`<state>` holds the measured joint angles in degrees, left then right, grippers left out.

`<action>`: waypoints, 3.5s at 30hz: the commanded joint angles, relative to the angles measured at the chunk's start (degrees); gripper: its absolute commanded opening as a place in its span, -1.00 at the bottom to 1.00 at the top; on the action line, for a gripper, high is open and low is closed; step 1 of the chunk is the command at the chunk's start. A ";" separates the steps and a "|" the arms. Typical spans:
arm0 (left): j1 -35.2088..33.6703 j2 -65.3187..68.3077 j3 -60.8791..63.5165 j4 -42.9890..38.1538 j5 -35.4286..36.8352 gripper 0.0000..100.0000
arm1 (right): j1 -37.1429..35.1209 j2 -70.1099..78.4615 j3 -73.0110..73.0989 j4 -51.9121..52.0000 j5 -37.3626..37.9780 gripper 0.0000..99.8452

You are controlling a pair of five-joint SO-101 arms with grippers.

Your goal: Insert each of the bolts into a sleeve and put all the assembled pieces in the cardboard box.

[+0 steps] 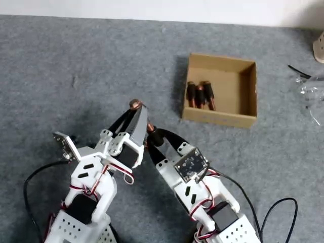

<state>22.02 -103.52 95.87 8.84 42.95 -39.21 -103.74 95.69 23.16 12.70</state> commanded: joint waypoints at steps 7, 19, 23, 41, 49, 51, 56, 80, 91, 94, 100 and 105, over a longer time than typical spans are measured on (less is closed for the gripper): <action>4.62 -0.75 0.22 8.53 -4.84 -0.99 | 5.05 -0.66 5.49 -2.33 -0.09 -0.99; 3.47 -0.75 0.48 8.53 -7.91 -0.98 | 5.23 -0.66 5.49 -2.33 -0.09 -0.99; 3.38 -0.66 0.66 8.97 -7.91 -0.78 | 5.32 -0.66 5.49 -2.33 -0.09 -0.99; -19.03 -1.01 -12.62 15.65 1.14 -0.61 | 6.02 -0.66 5.49 -0.31 2.73 -0.99; -20.88 -0.84 -6.55 15.30 0.44 -0.65 | 10.24 -0.66 5.49 -1.98 2.46 -0.99; -21.49 -0.84 -5.49 15.30 -4.57 -0.73 | 10.95 -0.66 5.49 -1.89 0.35 -0.99; -25.27 -0.84 -0.66 15.30 -15.65 -1.00 | 14.02 -0.66 5.49 -1.98 -2.55 -0.99; -31.43 -0.66 1.27 30.24 -35.16 -0.99 | 22.73 -0.22 5.49 -1.71 -8.26 -0.98; -31.43 -0.66 1.27 30.24 -35.08 -0.99 | 28.70 -0.66 5.41 0.84 -8.62 -0.98; -31.43 -0.66 1.27 30.24 -35.08 -0.99 | 28.09 -0.31 5.41 0.92 -8.26 -0.98; -31.43 -0.66 1.27 30.24 -35.08 -0.99 | 26.77 0.04 3.38 0.92 -8.00 -0.98; -31.43 -0.66 1.27 30.24 -35.08 -0.99 | 24.92 0.13 -3.65 1.10 -4.57 -0.98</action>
<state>-9.01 -103.52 96.04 38.81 8.31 -13.54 -103.74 95.08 24.31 6.20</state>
